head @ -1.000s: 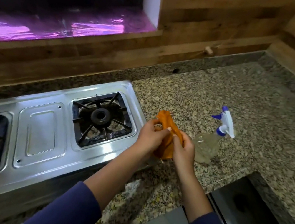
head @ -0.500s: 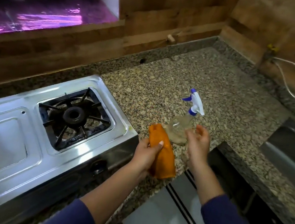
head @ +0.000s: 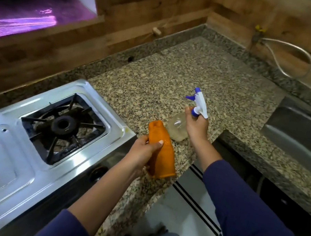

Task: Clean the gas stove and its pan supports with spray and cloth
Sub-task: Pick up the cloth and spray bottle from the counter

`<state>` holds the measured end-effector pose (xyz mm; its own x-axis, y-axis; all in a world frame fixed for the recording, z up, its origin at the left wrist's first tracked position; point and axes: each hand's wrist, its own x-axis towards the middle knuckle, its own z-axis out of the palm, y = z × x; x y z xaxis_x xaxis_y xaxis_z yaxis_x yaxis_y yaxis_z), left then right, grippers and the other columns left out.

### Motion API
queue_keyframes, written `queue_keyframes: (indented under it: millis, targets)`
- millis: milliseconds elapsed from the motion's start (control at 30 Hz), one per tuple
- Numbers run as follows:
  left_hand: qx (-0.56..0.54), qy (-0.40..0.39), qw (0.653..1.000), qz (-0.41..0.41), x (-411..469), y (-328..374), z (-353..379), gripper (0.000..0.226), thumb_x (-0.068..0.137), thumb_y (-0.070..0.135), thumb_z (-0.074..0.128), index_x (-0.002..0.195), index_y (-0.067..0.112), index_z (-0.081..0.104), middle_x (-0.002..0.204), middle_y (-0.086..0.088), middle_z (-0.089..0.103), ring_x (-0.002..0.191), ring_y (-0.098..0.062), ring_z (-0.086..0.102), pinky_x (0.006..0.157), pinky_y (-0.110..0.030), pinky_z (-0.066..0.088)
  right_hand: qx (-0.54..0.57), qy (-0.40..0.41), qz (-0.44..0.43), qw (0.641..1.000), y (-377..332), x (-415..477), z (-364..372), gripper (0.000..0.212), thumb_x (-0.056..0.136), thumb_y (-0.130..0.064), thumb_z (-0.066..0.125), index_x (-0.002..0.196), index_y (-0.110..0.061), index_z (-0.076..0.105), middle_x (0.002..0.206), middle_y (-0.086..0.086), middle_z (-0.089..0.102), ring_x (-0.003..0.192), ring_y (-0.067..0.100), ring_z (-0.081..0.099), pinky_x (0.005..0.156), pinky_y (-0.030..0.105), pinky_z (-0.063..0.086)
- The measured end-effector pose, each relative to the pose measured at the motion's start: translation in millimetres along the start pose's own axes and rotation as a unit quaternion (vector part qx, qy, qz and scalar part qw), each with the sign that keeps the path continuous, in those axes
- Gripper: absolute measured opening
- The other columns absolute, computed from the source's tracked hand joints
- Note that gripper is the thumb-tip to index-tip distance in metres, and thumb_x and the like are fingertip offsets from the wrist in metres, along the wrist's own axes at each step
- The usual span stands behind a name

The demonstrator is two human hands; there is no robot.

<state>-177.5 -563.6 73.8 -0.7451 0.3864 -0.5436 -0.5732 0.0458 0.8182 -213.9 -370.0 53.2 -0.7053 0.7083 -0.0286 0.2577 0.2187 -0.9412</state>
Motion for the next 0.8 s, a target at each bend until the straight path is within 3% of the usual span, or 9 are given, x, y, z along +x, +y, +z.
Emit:
queue_keyframes:
  millis: [133,233,367,467,533,600,633,800]
  targets:
    - [0.033,-0.025,0.999,0.007,10,11,34,0.044,0.092,0.020,0.066,0.131,0.015,0.047,0.117,-0.003,0.062,0.091,-0.016,0.060,0.082,-0.038,0.046,0.013,0.052,-0.028,0.998,7,-9,-42,0.026,0.095,-0.034,0.061,0.081,-0.012,0.058,0.070,-0.001,0.058,0.070,0.014,0.059,0.064,0.026,0.043]
    - [0.074,-0.051,0.996,0.007,19,8,73,0.051,0.090,0.014,0.067,0.135,0.016,0.044,0.120,-0.003,0.060,0.096,-0.020,0.058,0.080,-0.034,0.045,0.035,0.086,-0.035,0.995,11,-8,-89,0.030,0.095,-0.032,0.060,0.070,-0.018,0.054,0.064,-0.002,0.055,0.064,0.010,0.056,0.064,0.022,0.043]
    - [0.119,-0.092,0.988,0.023,44,0,154,0.049,0.089,0.003,0.066,0.132,0.013,0.046,0.108,-0.003,0.057,0.084,-0.015,0.057,0.059,-0.024,0.044,0.054,0.143,-0.035,0.988,31,7,-170,0.026,0.095,-0.027,0.061,0.072,-0.018,0.056,0.063,-0.005,0.055,0.058,-0.004,0.053,0.059,0.011,0.041]
    - [0.143,-0.108,0.984,0.003,67,-12,231,0.040,0.091,0.005,0.063,0.126,0.014,0.047,0.098,0.001,0.060,0.080,-0.018,0.060,0.044,-0.028,0.052,0.047,0.198,-0.016,0.979,62,25,-237,0.027,0.094,-0.026,0.064,0.076,-0.005,0.060,0.066,0.001,0.058,0.059,-0.001,0.052,0.060,0.017,0.041]
    - [0.159,-0.114,0.980,-0.019,83,-24,280,0.034,0.093,0.013,0.063,0.124,0.013,0.049,0.103,-0.003,0.063,0.086,-0.022,0.063,0.054,-0.033,0.060,0.036,0.237,-0.006,0.971,82,37,-282,0.026,0.093,-0.024,0.065,0.080,-0.002,0.061,0.068,0.004,0.059,0.061,0.002,0.052,0.061,0.017,0.042]
    - [0.181,-0.138,0.973,-0.036,95,-35,328,0.023,0.095,0.017,0.061,0.116,0.018,0.051,0.117,-0.009,0.063,0.102,-0.030,0.062,0.085,-0.049,0.056,0.023,0.284,0.003,0.959,101,48,-328,0.020,0.092,-0.021,0.066,0.084,-0.004,0.062,0.067,0.000,0.058,0.060,-0.003,0.053,0.060,0.009,0.040]
    - [0.193,-0.149,0.969,-0.038,100,-38,347,0.018,0.096,0.016,0.060,0.111,0.019,0.052,0.119,-0.010,0.063,0.106,-0.030,0.061,0.094,-0.051,0.051,0.016,0.300,0.010,0.954,108,53,-347,0.017,0.092,-0.020,0.066,0.084,-0.005,0.061,0.065,-0.003,0.056,0.059,-0.006,0.054,0.059,0.005,0.038]
    - [0.268,-0.204,0.941,-0.008,133,-66,444,0.023,0.095,0.016,0.060,0.116,0.020,0.051,0.124,-0.008,0.061,0.112,-0.027,0.057,0.102,-0.048,0.045,0.003,0.357,0.051,0.933,151,73,-428,0.026,0.092,-0.022,0.067,0.072,-0.015,0.052,0.058,-0.004,0.048,0.051,0.002,0.048,0.055,0.012,0.038]
